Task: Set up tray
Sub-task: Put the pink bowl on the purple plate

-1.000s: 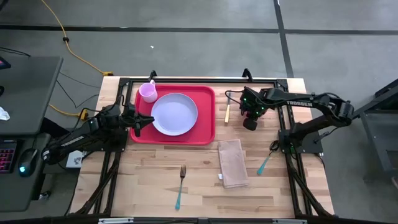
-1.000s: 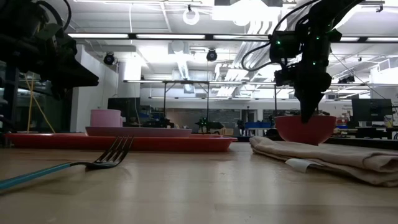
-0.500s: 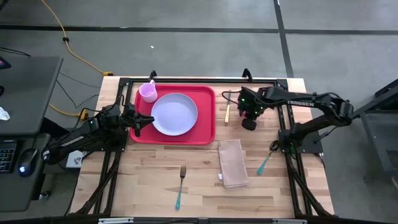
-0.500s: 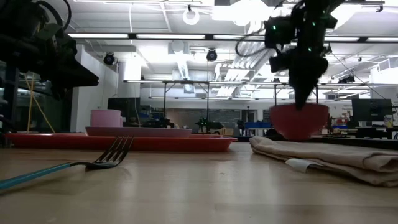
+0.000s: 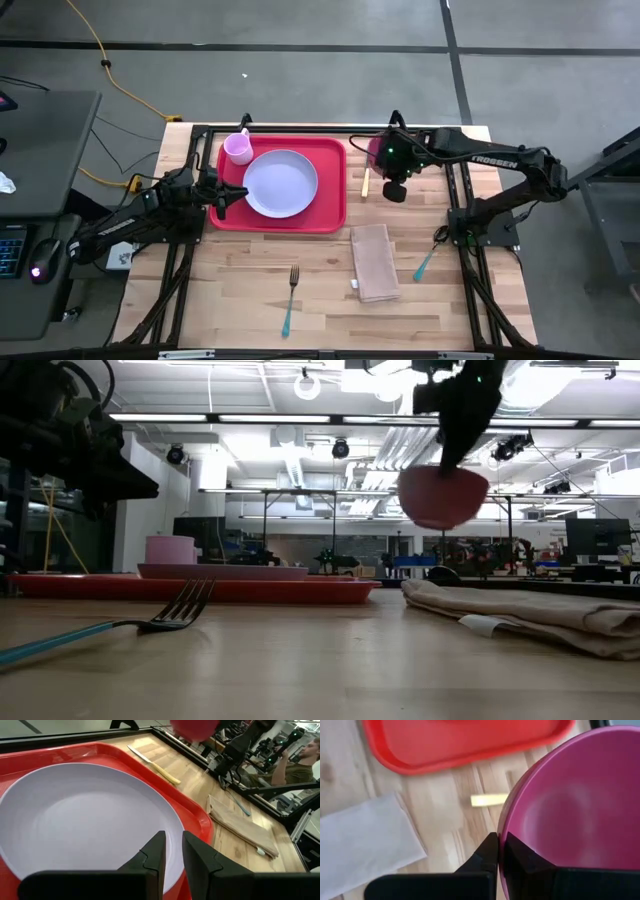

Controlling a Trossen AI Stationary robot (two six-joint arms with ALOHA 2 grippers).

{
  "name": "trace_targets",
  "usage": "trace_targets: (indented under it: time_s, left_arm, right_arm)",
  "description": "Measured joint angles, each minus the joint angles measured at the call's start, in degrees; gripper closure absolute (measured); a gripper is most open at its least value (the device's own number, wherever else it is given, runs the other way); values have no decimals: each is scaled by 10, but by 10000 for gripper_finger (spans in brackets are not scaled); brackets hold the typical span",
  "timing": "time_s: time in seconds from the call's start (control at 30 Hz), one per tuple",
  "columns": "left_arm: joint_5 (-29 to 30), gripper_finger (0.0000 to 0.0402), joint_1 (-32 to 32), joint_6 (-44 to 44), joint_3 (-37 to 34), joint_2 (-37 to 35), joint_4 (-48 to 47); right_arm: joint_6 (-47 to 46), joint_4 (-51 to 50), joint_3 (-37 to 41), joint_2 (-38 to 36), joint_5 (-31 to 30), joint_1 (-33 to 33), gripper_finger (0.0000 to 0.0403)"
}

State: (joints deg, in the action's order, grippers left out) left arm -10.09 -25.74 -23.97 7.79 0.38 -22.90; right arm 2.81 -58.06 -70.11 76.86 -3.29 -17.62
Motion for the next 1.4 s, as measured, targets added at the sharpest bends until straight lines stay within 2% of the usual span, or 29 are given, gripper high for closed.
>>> trace_targets:
  time_s: [0.17, 0.4, 0.53, 0.8, 1.0, 1.4]
  left_arm:
    - [0, 307, 0, 2, 0, 0, 0]
    - [0, 307, 0, 2, 0, 0, -7]
    - [-11, 307, 0, 2, 0, 0, -12]
    - [-11, 307, 0, -3, 0, 0, -8]
    - [-9, 307, -1, -18, 0, 0, 0]
    - [-1, 307, -1, -88, 0, 0, 60]
  right_arm:
    - [0, -16, -49, 24, -1, 28, 402]
    - [36, -93, -162, 139, -11, 54, 403]
    - [55, -103, -228, 189, -7, 60, 403]
    - [105, -115, -325, 237, -12, 76, 403]
    - [152, -115, -353, 256, -13, 90, 403]
    - [266, -70, -348, 256, -18, 123, 403]
